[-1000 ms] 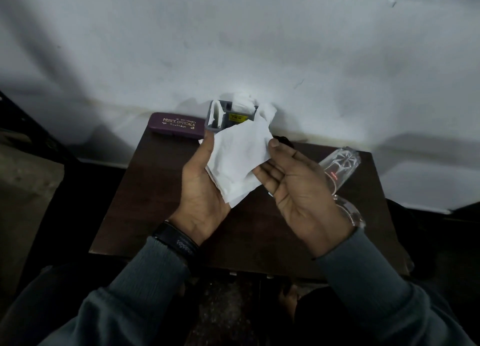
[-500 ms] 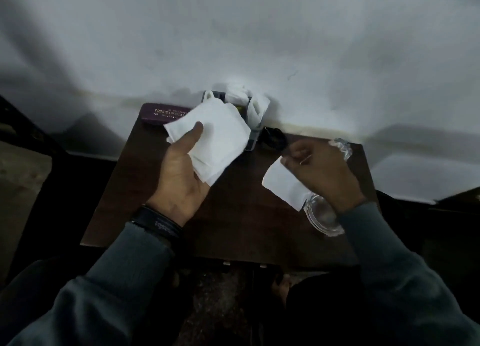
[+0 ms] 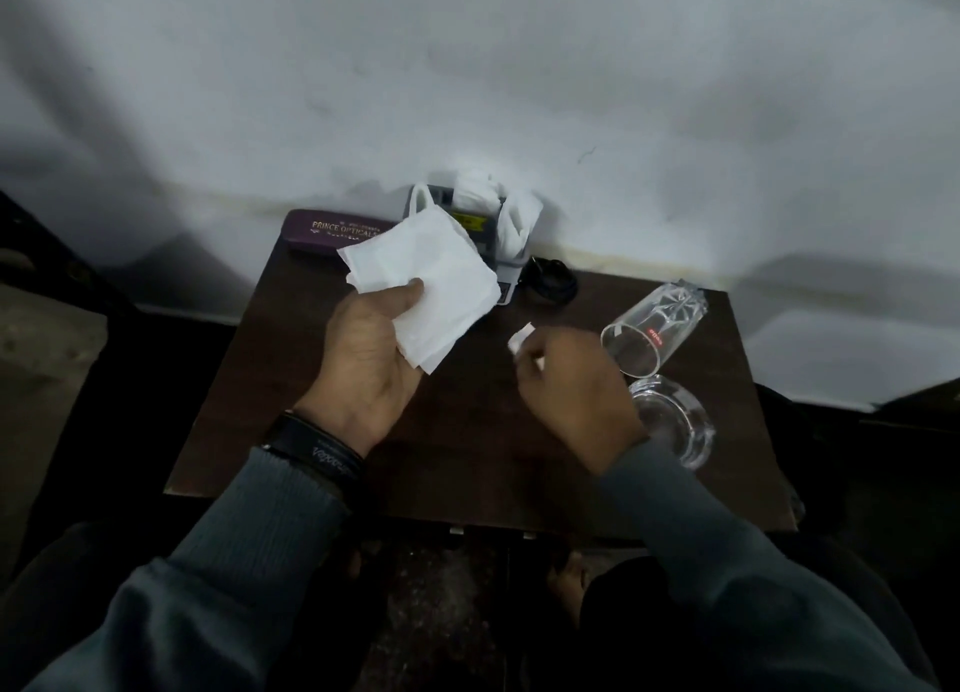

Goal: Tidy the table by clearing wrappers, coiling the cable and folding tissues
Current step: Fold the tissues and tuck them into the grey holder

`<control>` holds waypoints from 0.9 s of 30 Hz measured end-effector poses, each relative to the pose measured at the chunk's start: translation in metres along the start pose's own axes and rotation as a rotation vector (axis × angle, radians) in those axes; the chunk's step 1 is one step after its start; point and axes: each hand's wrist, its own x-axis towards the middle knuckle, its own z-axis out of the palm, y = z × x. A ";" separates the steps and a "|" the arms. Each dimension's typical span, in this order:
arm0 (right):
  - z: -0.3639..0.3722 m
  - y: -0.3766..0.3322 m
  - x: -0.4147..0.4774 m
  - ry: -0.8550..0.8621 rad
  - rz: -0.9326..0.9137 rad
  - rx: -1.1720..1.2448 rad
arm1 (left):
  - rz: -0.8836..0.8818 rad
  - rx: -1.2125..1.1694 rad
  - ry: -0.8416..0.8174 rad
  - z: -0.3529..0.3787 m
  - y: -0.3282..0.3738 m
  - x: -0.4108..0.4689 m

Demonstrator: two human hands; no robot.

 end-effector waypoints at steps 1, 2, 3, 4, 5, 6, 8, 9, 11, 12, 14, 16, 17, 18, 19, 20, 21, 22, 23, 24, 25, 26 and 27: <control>-0.010 0.001 0.004 0.060 0.073 0.133 | -0.020 -0.010 -0.005 0.001 0.001 -0.002; -0.021 0.000 0.006 0.150 0.134 0.255 | -0.037 -0.013 -0.009 0.002 0.002 -0.003; -0.031 -0.001 0.008 0.268 0.176 0.373 | -0.052 -0.011 -0.015 0.002 0.002 -0.005; -0.039 -0.004 0.008 0.393 0.193 0.507 | -0.065 -0.005 -0.021 0.003 0.003 -0.006; -0.047 -0.008 0.006 0.497 0.179 0.649 | -0.077 0.000 -0.023 0.002 0.003 -0.006; -0.051 -0.014 0.002 0.564 0.141 0.754 | -0.093 0.000 -0.036 0.002 0.003 -0.006; -0.056 -0.025 -0.006 0.591 -0.042 0.755 | -0.132 -0.002 -0.084 0.004 0.002 -0.007; -0.055 -0.028 -0.009 0.566 -0.166 0.663 | -0.159 -0.007 -0.108 0.005 0.000 -0.008; -0.048 -0.029 -0.011 0.471 -0.466 0.427 | -0.238 -0.045 -0.143 0.009 -0.003 -0.009; -0.042 -0.029 -0.010 0.415 -0.599 0.322 | -0.306 -0.113 -0.190 0.011 -0.003 -0.011; -0.027 -0.025 -0.006 0.316 -0.746 0.187 | -0.397 -0.208 -0.290 0.010 -0.004 -0.010; -0.019 -0.023 -0.004 0.210 -0.771 0.137 | -0.401 -0.167 -0.327 0.006 -0.002 -0.007; -0.019 -0.022 -0.005 0.172 -0.773 0.124 | -0.393 -0.141 -0.345 0.006 -0.001 -0.008; -0.021 -0.022 -0.007 0.156 -0.770 0.128 | -0.387 -0.122 -0.358 0.008 0.001 -0.010; -0.024 -0.023 -0.009 0.172 -0.754 0.169 | -0.367 -0.110 -0.352 0.010 0.001 -0.011; -0.029 -0.025 -0.010 0.221 -0.708 0.261 | -0.329 -0.096 -0.329 0.011 0.000 -0.011; -0.035 -0.028 -0.011 0.293 -0.614 0.397 | -0.280 -0.072 -0.289 0.011 -0.002 -0.010; -0.042 -0.031 -0.010 0.361 -0.468 0.549 | -0.232 -0.032 -0.240 0.010 -0.004 -0.009; -0.048 -0.032 -0.008 0.394 -0.288 0.691 | -0.197 0.016 -0.197 0.010 -0.005 -0.009; -0.052 -0.031 -0.004 0.355 -0.106 0.811 | -0.174 0.061 -0.168 0.009 -0.006 -0.008; -0.053 -0.028 0.001 0.247 0.053 0.924 | -0.155 0.106 -0.152 0.007 -0.006 -0.007; -0.053 -0.023 0.006 0.103 0.168 1.027 | -0.135 0.168 -0.145 0.006 -0.007 -0.007; -0.052 -0.017 0.009 -0.046 0.235 1.094 | -0.110 0.244 -0.137 0.005 -0.008 -0.006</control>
